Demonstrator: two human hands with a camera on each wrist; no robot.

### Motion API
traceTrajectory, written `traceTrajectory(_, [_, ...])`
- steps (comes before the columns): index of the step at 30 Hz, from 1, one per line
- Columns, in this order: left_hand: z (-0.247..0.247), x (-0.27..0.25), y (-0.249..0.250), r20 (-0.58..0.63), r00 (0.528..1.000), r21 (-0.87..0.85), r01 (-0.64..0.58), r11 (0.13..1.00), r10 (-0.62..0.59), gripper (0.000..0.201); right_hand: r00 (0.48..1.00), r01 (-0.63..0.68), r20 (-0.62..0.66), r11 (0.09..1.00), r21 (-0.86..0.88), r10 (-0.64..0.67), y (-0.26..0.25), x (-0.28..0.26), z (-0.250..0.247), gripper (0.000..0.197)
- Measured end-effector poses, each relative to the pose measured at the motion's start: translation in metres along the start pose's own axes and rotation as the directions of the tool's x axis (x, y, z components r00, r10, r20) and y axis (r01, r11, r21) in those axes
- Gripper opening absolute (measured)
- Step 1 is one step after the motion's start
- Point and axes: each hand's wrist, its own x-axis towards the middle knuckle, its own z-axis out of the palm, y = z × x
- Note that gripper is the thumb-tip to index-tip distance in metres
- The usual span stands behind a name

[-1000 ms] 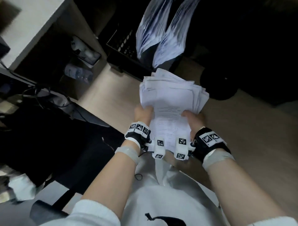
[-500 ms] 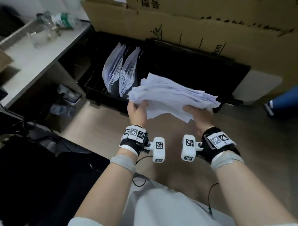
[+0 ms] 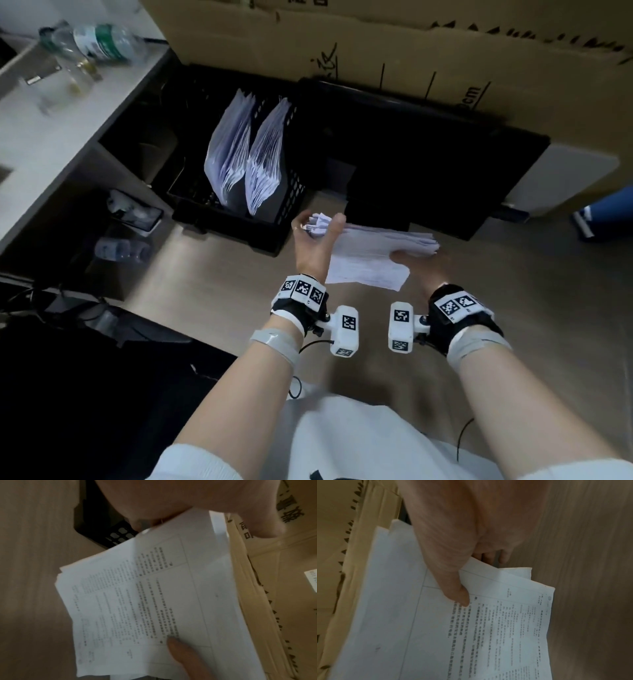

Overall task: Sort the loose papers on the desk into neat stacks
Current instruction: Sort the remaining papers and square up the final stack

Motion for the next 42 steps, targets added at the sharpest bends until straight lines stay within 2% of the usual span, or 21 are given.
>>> traceTrajectory(2, [0.009,0.007,0.007,-0.076,0.997,0.028,0.001,1.000,0.001,0.058,0.999,-0.036,-0.016,0.999,0.005,0.036,0.002,0.007,0.003,0.054])
traceTrajectory(5, [0.014,0.022,0.007,-0.203,0.978,0.093,-0.021,0.995,0.040,0.038,1.000,-0.006,-0.004,1.000,0.003,0.006,0.001,0.010,0.003,0.036])
traceTrajectory(7, [0.015,0.028,0.008,-0.212,0.974,0.102,-0.062,0.993,0.083,0.023,0.998,0.055,0.025,0.998,0.016,-0.055,-0.002,0.010,0.003,0.040])
traceTrajectory(9, [0.016,0.032,0.014,-0.209,0.970,0.095,-0.103,0.990,0.121,0.024,0.995,0.089,0.035,0.996,0.018,-0.089,-0.004,0.012,0.004,0.041])
traceTrajectory(11, [0.016,0.033,0.019,-0.147,0.985,0.070,-0.083,0.994,0.092,0.030,0.996,0.080,0.028,0.995,0.061,-0.082,-0.006,0.014,0.004,0.041])
traceTrajectory(14, [0.014,0.029,0.019,0.055,0.998,0.027,0.011,1.000,-0.012,0.044,0.997,0.065,0.030,0.990,0.123,-0.069,-0.008,0.017,0.003,0.039])
traceTrajectory(16, [0.008,0.025,0.009,0.147,0.982,0.181,0.094,0.979,-0.121,0.079,0.998,0.051,0.024,0.984,0.168,-0.055,-0.005,0.019,0.002,0.036])
traceTrajectory(17, [0.006,0.023,0.002,0.151,0.970,0.340,0.132,0.931,-0.193,0.096,0.998,0.051,0.012,0.983,0.176,-0.054,-0.004,0.019,0.001,0.034])
traceTrajectory(18, [0.004,0.022,-0.008,0.126,0.961,0.507,0.150,0.849,-0.245,0.101,0.999,0.053,0.003,0.984,0.172,-0.054,-0.003,0.019,0.000,0.034])
traceTrajectory(19, [0.002,0.021,-0.015,0.083,0.961,0.605,0.162,0.780,-0.264,0.092,0.998,0.055,0.008,0.983,0.173,-0.057,-0.002,0.018,-0.001,0.033])
traceTrajectory(20, [0.002,0.022,-0.018,0.034,0.970,0.615,0.169,0.770,-0.240,0.071,0.998,0.057,0.013,0.982,0.179,-0.060,-0.003,0.018,-0.003,0.031])
traceTrajectory(21, [0.003,0.023,-0.016,-0.011,0.978,0.559,0.177,0.810,-0.206,0.047,0.997,0.067,0.022,0.980,0.186,-0.072,-0.006,0.016,-0.004,0.028])
traceTrajectory(22, [0.004,0.024,-0.012,-0.031,0.983,0.476,0.171,0.863,-0.178,0.036,0.996,0.076,0.034,0.978,0.195,-0.084,-0.010,0.014,-0.006,0.026])
traceTrajectory(23, [0.005,0.026,-0.008,-0.023,0.987,0.411,0.154,0.899,-0.159,0.034,0.994,0.090,0.042,0.973,0.214,-0.101,-0.014,0.013,-0.008,0.025])
traceTrajectory(26, [0.004,0.028,0.012,0.107,0.981,0.354,0.113,0.929,-0.160,0.038,0.987,0.143,0.031,0.938,0.315,-0.161,-0.030,0.005,-0.020,0.024])
traceTrajectory(29, [-0.002,0.028,0.014,0.167,0.960,0.441,0.131,0.888,-0.225,0.063,0.981,0.158,0.033,0.893,0.420,-0.189,-0.040,-0.001,-0.034,0.030])
traceTrajectory(32, [0.001,0.014,0.014,0.209,0.970,0.296,0.061,0.953,-0.126,0.033,0.975,0.159,0.059,0.855,0.493,-0.215,-0.043,-0.005,-0.043,0.033])
traceTrajectory(33, [0.004,0.009,0.015,0.197,0.978,0.230,0.027,0.973,-0.073,0.030,0.972,0.160,0.075,0.863,0.479,-0.222,-0.042,-0.006,-0.045,0.035])
traceTrajectory(36, [0.011,-0.005,0.023,0.163,0.986,0.067,0.010,0.998,-0.021,0.030,0.966,0.113,0.185,0.939,0.326,-0.180,-0.034,-0.013,-0.046,0.036])
traceTrajectory(38, [0.011,-0.008,0.027,0.179,0.983,0.064,0.022,0.998,-0.033,0.035,0.972,0.075,0.198,0.967,0.243,-0.125,-0.029,-0.015,-0.044,0.032])
traceTrajectory(42, [0.008,-0.008,0.027,0.211,0.977,0.151,-0.002,0.989,-0.030,0.051,0.991,0.064,0.084,0.923,0.380,-0.103,-0.029,-0.022,-0.041,0.027])
